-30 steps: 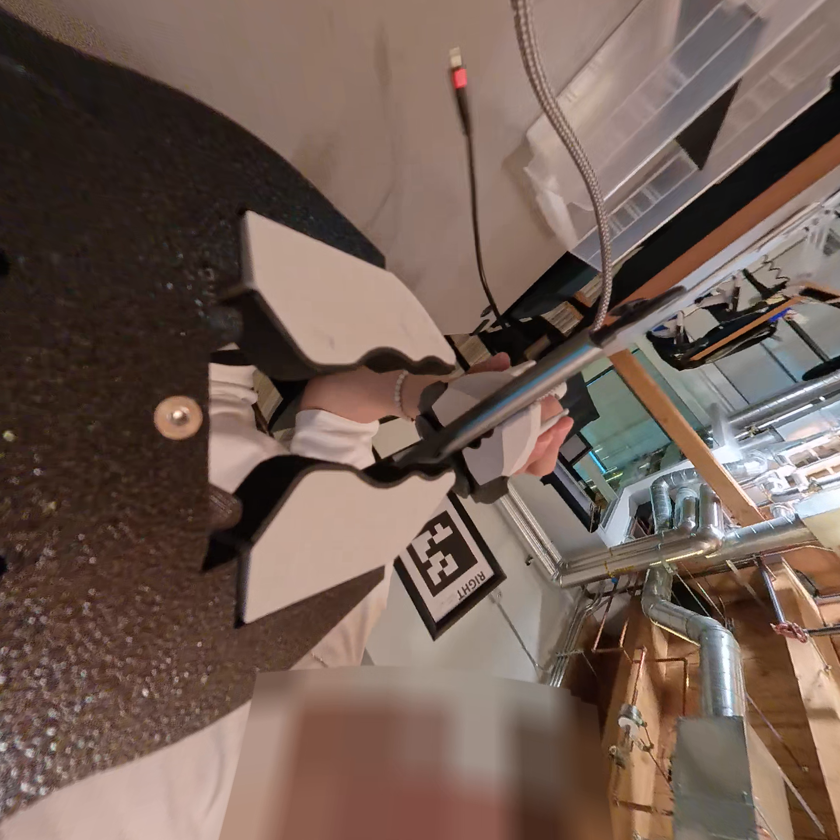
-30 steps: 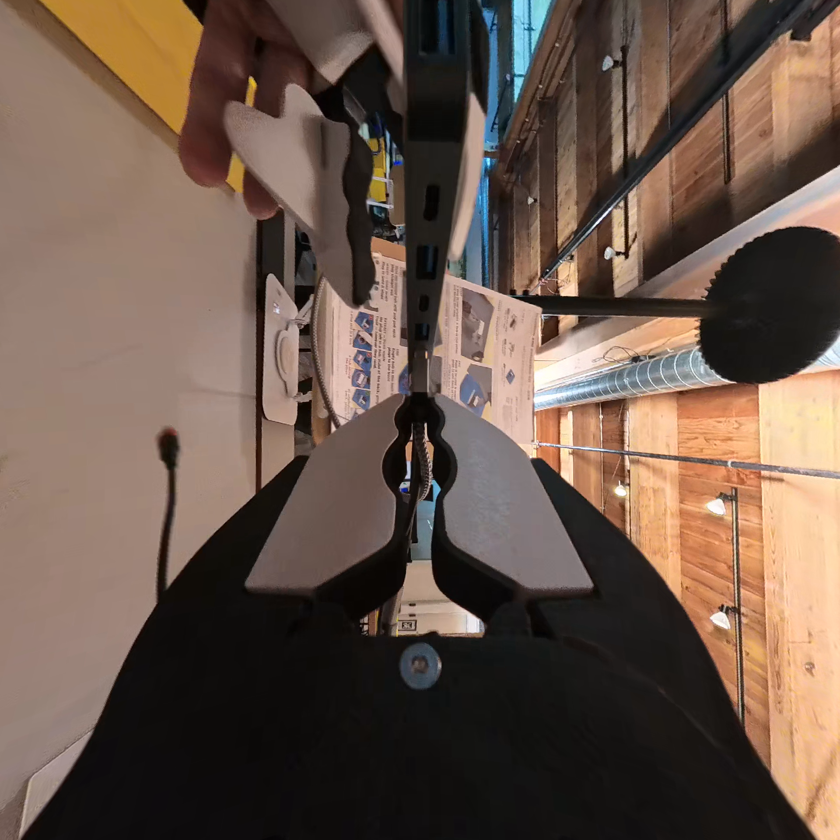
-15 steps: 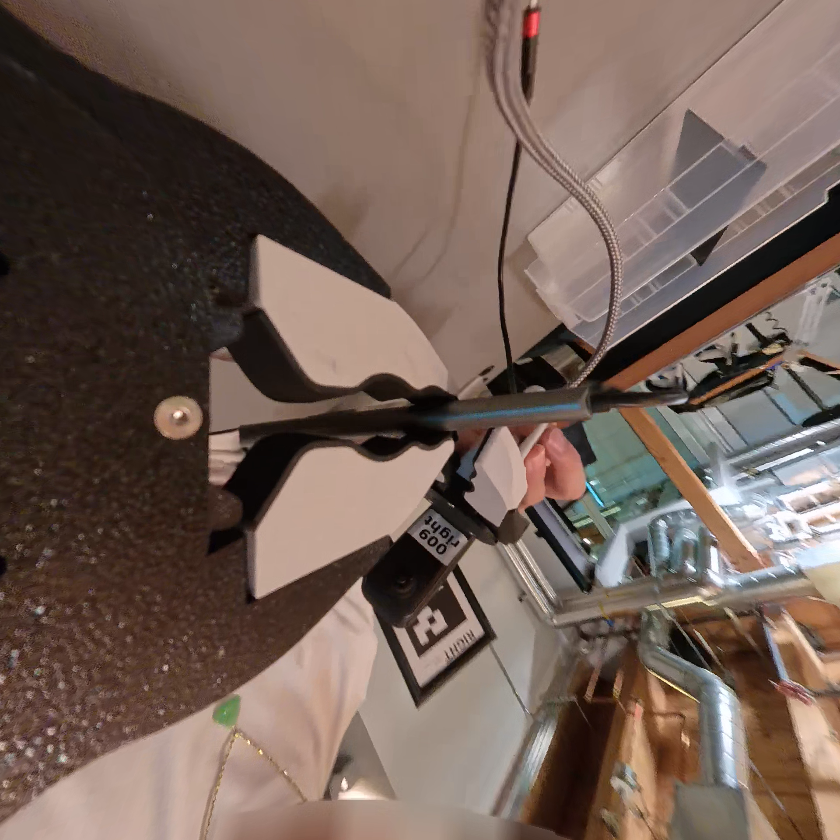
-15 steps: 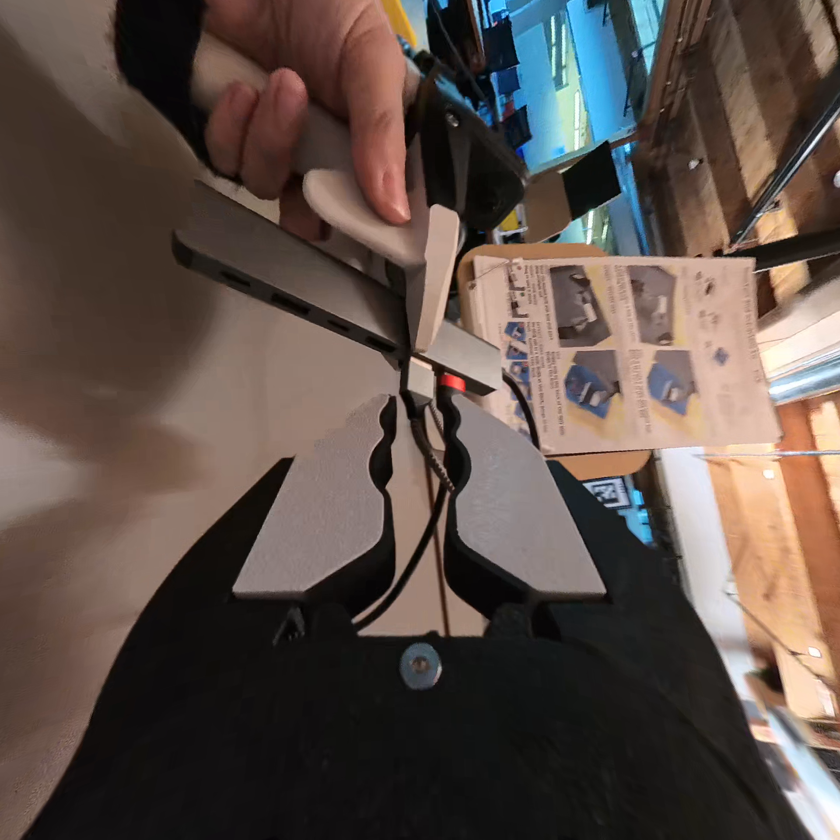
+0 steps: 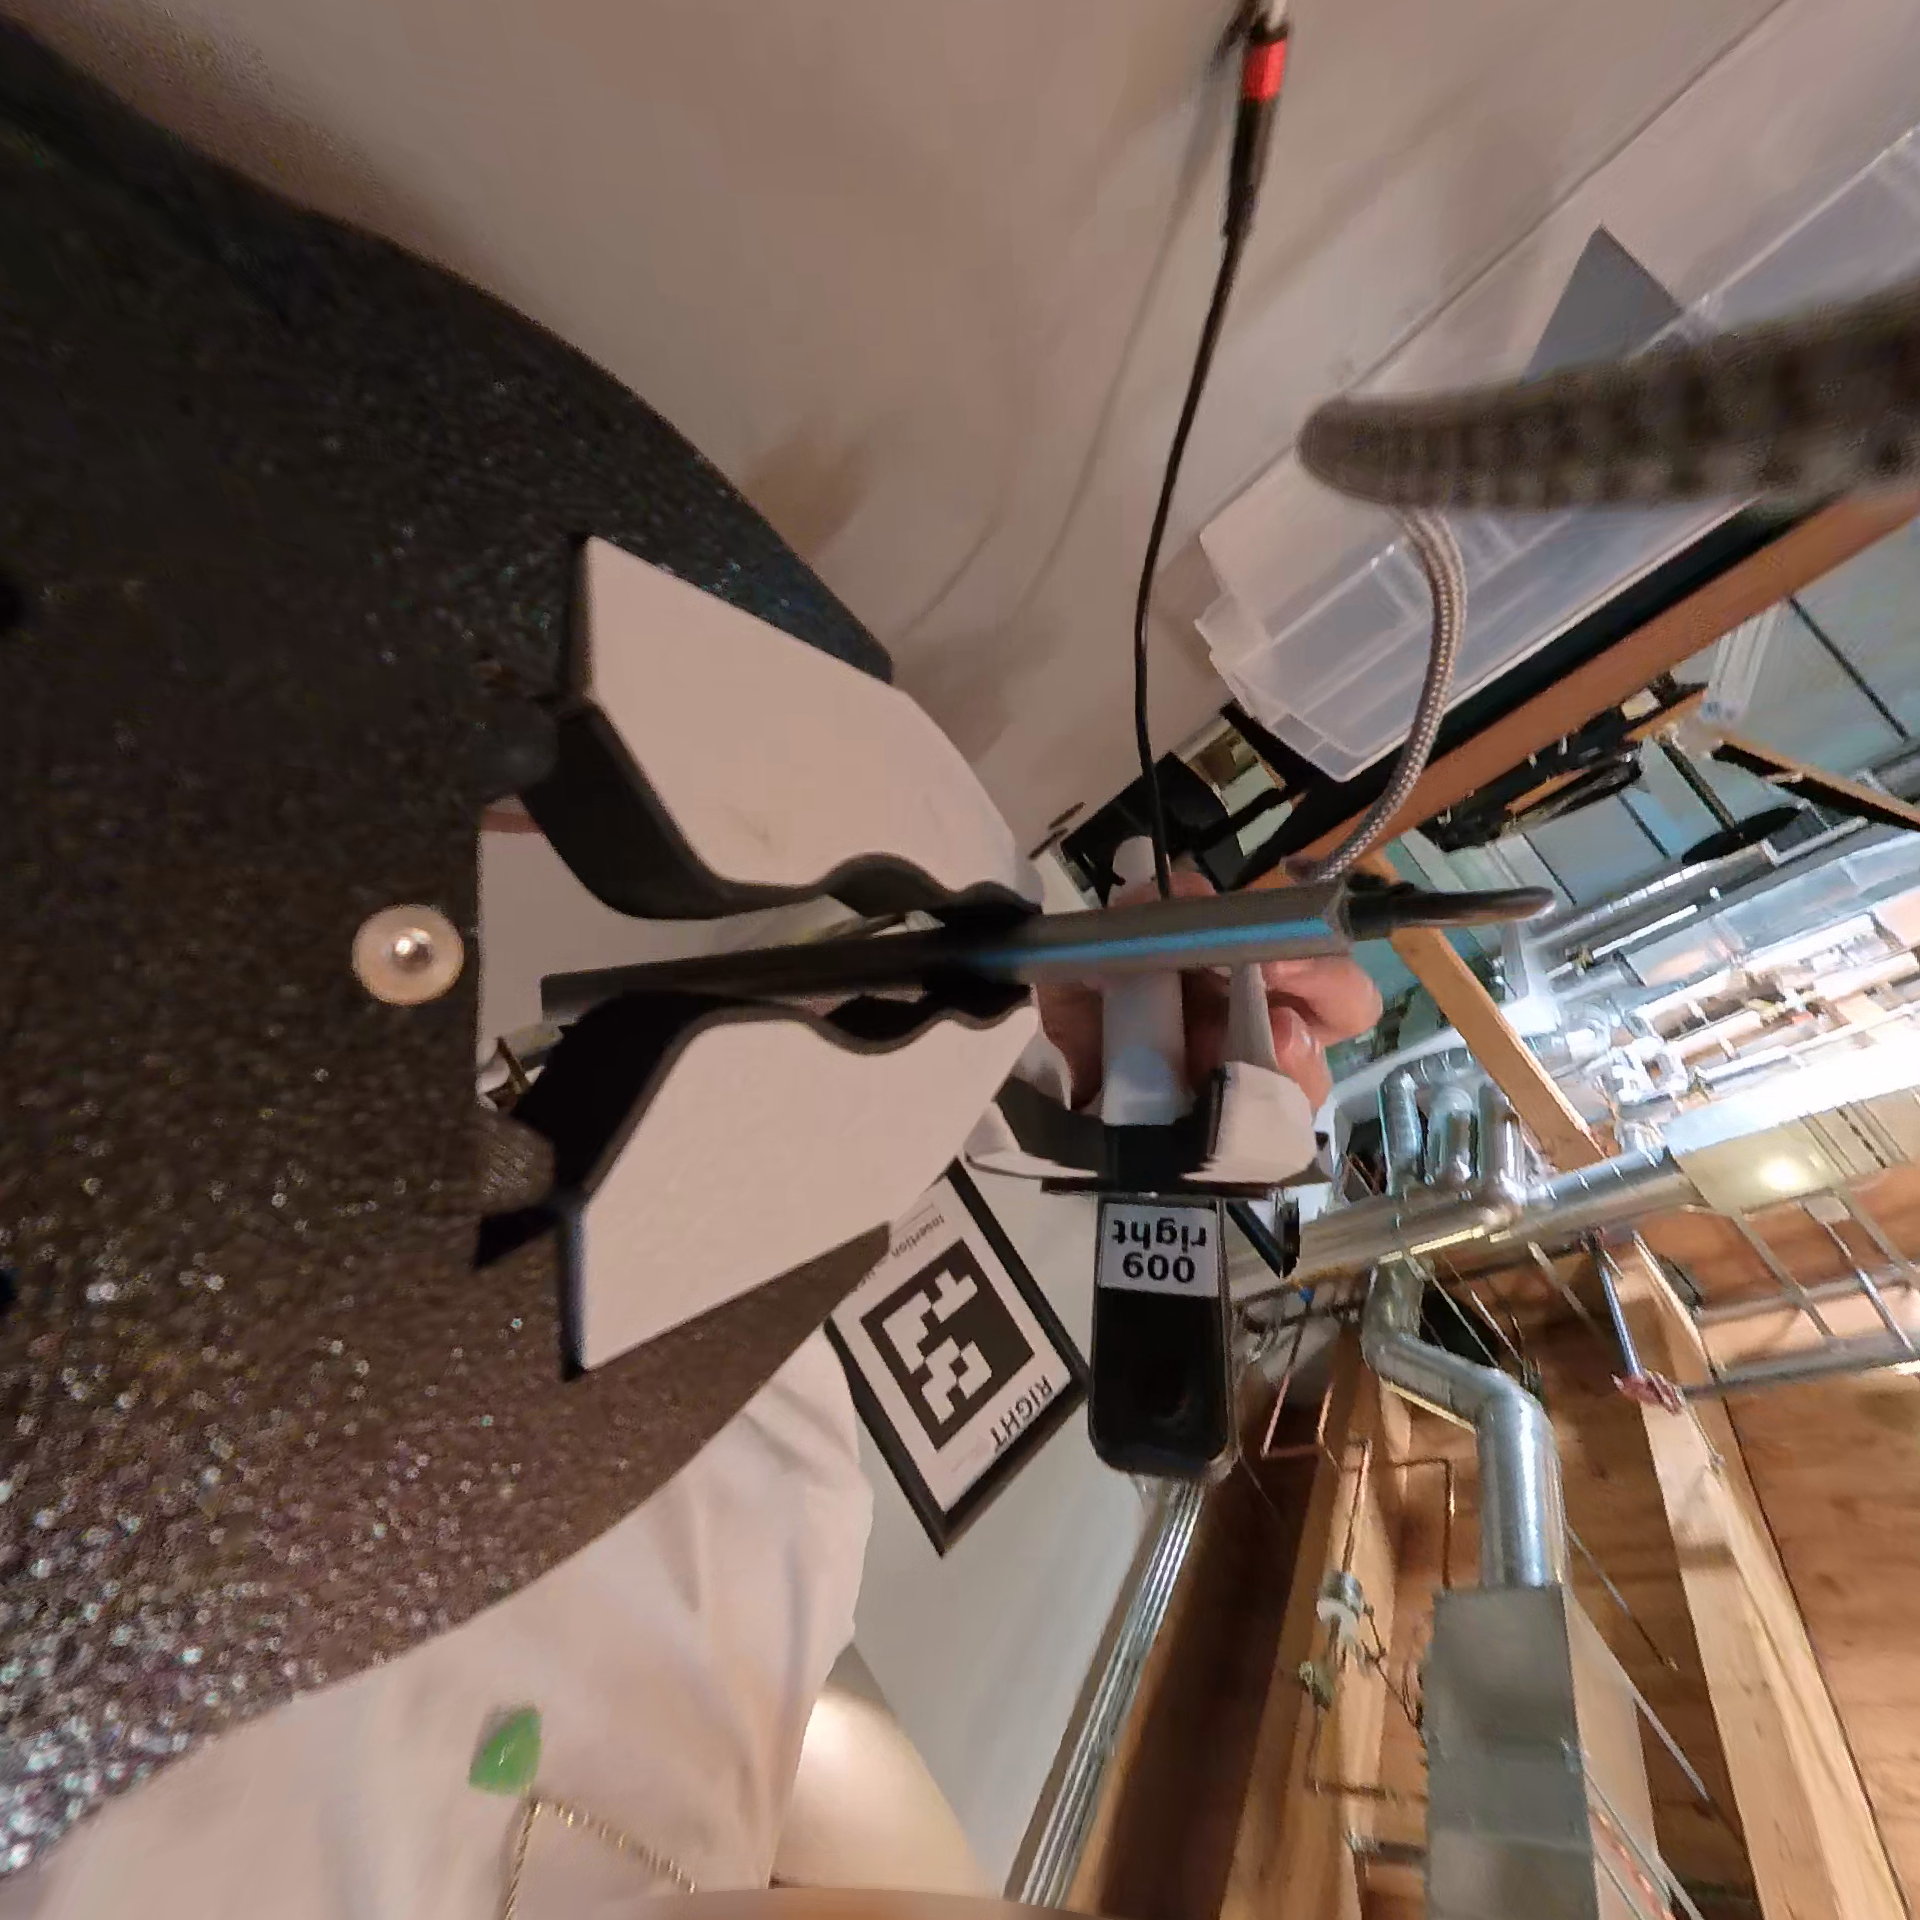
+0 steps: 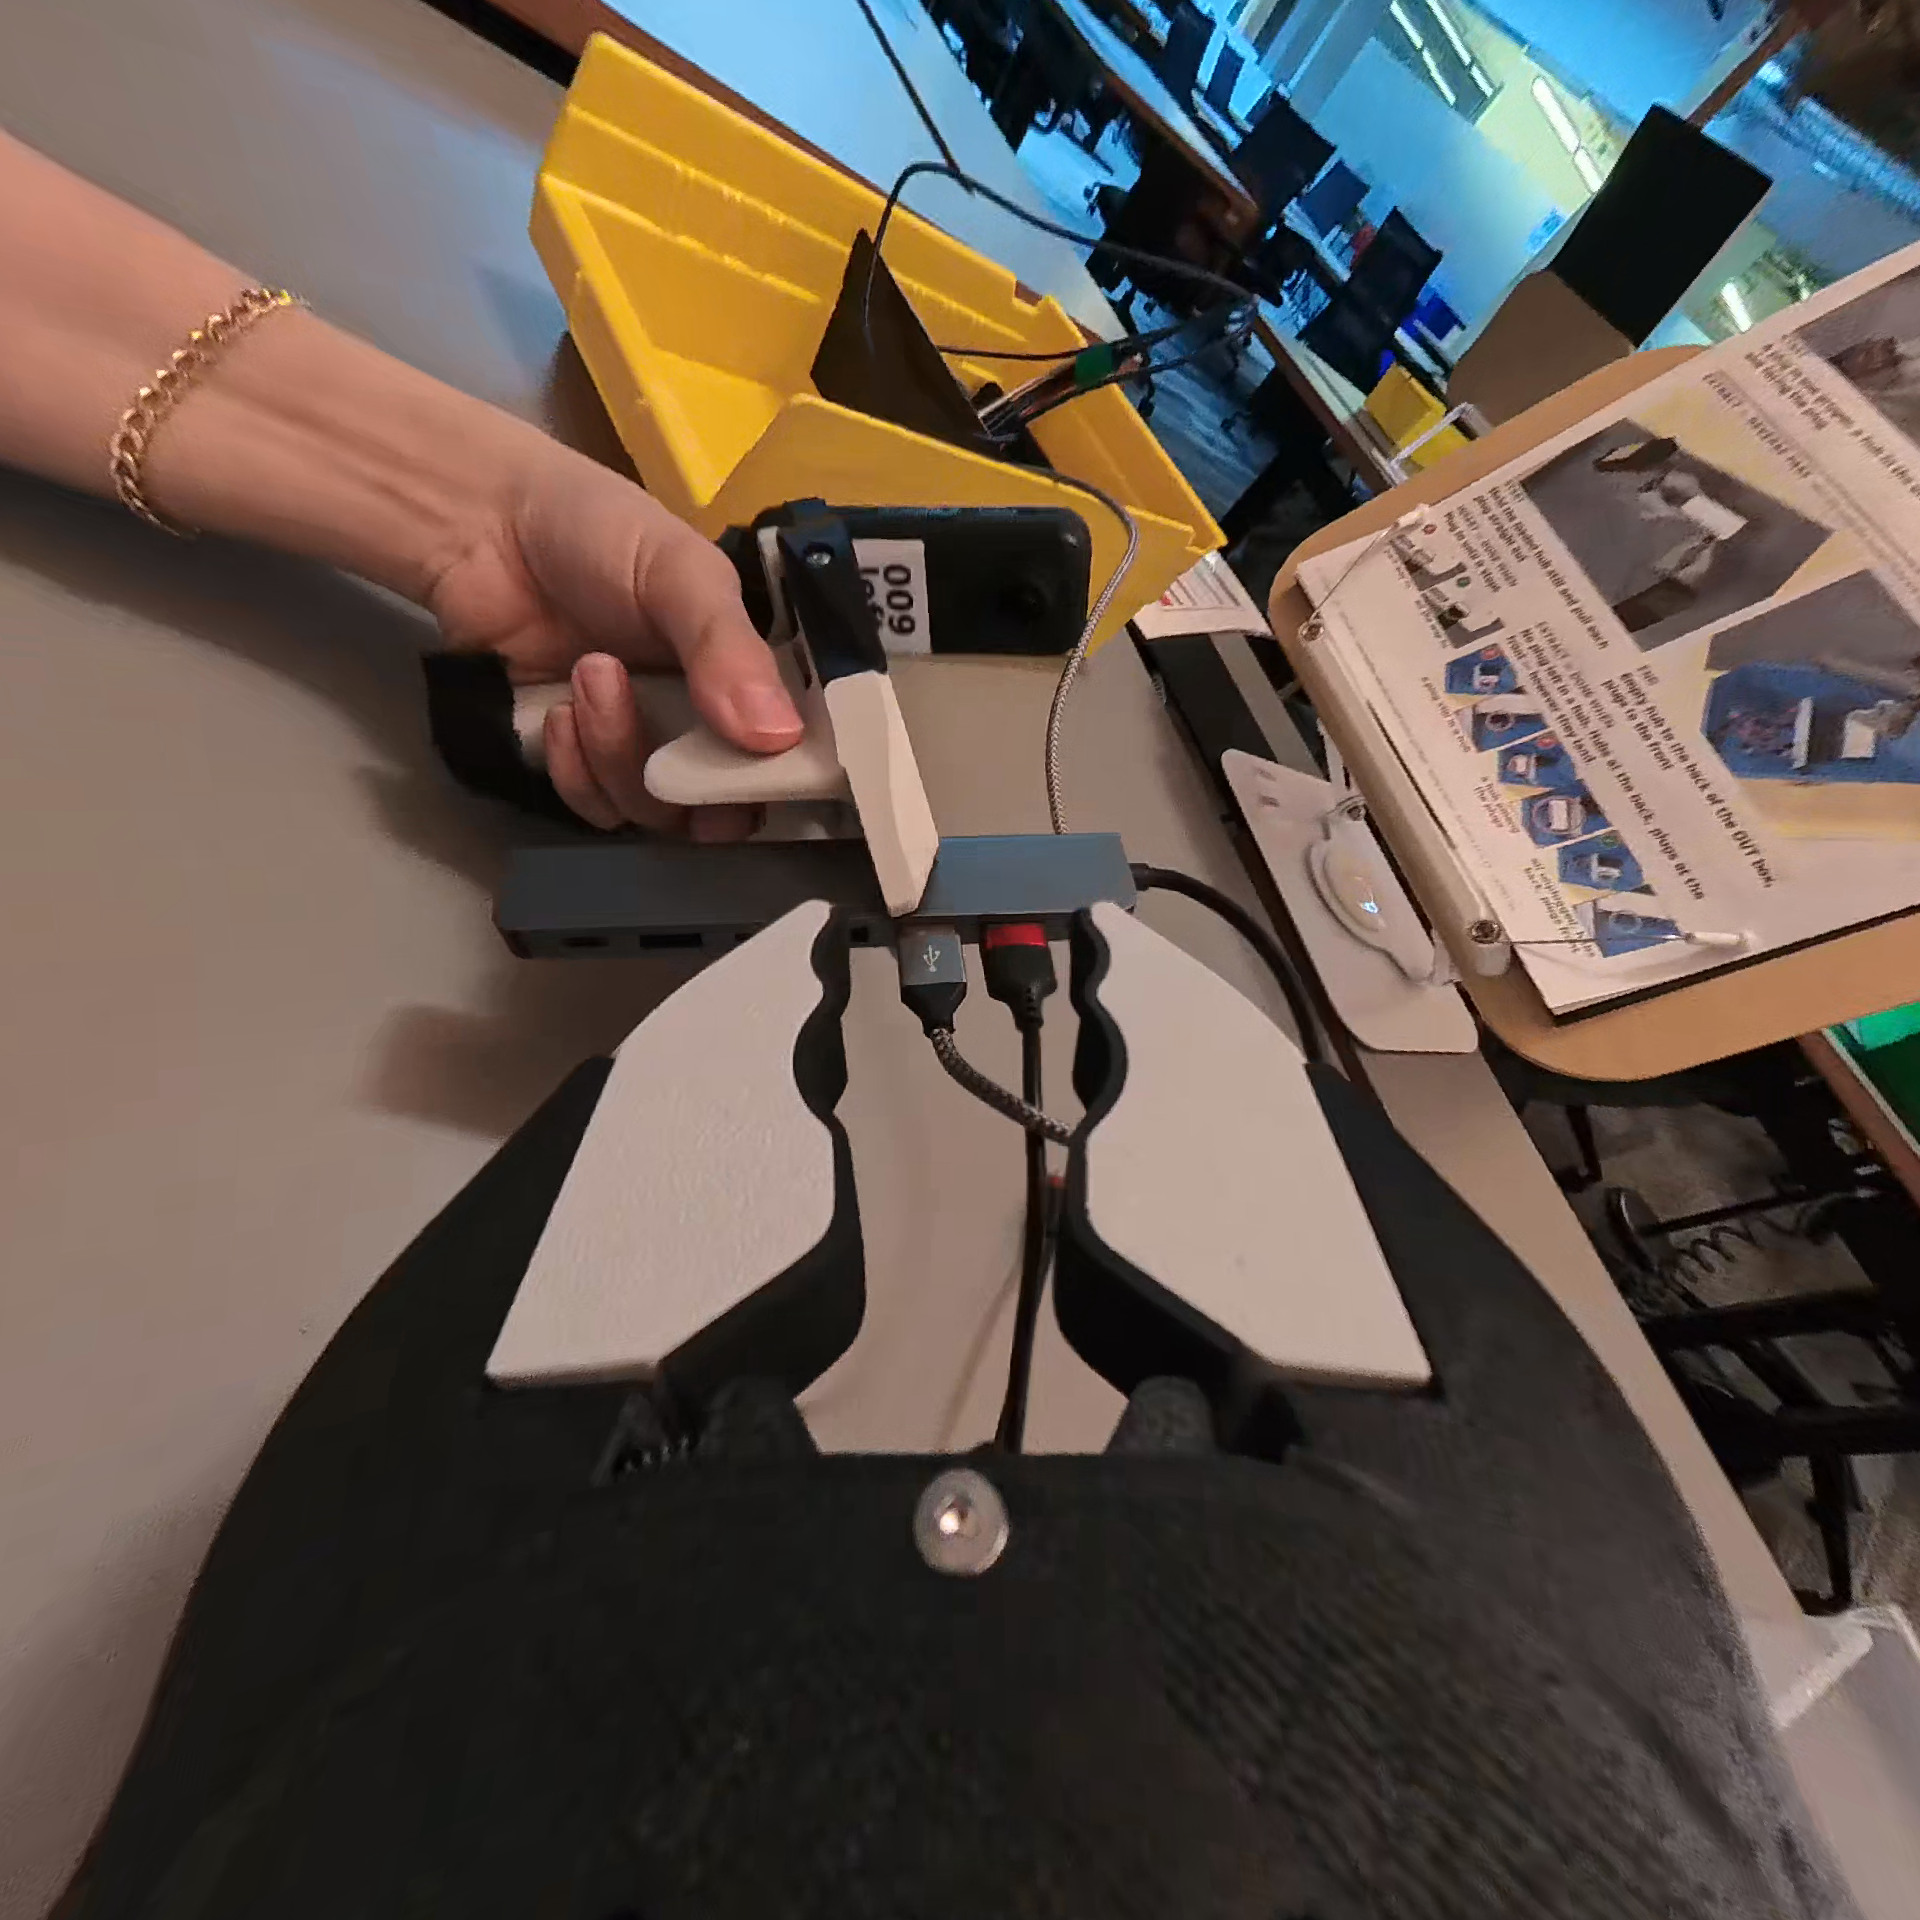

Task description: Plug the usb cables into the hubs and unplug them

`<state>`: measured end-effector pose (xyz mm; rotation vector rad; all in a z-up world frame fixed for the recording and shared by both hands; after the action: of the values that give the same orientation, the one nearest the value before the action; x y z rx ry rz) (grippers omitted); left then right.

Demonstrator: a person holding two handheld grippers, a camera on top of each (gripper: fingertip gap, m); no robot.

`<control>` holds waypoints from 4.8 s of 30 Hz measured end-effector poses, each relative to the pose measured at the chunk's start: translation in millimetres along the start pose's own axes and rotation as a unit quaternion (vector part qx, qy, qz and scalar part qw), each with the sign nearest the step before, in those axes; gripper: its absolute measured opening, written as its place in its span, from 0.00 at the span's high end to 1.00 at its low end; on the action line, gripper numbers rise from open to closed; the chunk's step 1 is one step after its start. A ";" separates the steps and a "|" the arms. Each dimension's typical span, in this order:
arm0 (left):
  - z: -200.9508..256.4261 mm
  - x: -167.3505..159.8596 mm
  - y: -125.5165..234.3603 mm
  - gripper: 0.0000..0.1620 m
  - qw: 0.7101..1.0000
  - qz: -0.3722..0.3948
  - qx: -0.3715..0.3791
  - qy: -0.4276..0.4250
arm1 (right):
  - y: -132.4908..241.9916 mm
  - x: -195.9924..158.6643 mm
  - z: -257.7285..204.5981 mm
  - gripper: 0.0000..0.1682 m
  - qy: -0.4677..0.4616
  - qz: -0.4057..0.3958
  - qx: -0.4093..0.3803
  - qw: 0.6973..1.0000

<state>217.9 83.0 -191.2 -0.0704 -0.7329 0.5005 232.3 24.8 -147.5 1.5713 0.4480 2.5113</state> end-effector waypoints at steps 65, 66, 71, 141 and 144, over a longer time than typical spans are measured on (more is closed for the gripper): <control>-23.0 -5.6 37.0 0.94 0.991 -0.011 0.134 0.026 | -48.7 -51.0 -14.1 0.96 -0.086 0.014 0.006 0.996; -23.7 -6.3 36.7 0.94 0.990 -0.015 0.139 0.025 | -48.5 -52.5 -14.6 0.96 -0.093 0.012 0.009 0.996; -24.7 -8.5 35.1 0.94 0.986 -0.035 0.164 0.014 | -45.7 -57.8 -14.0 0.96 -0.128 0.000 0.020 0.992; -17.4 -4.1 28.5 0.94 0.974 -0.061 0.183 -0.120 | 96.8 19.5 99.8 0.98 -0.237 0.024 -0.317 0.918; -19.2 -4.8 29.2 0.94 0.974 -0.061 0.185 -0.116 | 133.1 43.2 120.3 0.98 -0.214 0.081 -0.372 0.900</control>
<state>215.5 108.6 -215.3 0.3856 -0.8550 0.5249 325.6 -68.1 -18.2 1.7502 -0.6461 1.9367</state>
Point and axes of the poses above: each gripper's, where its closed fingertips meet, y back along the fingers, x out of its top, z = x × y across the jaws, the point moved 3 cm from there along y, back along the fingers, and after that the axes turned 8 degrees about -y, right-handed, at the moved point
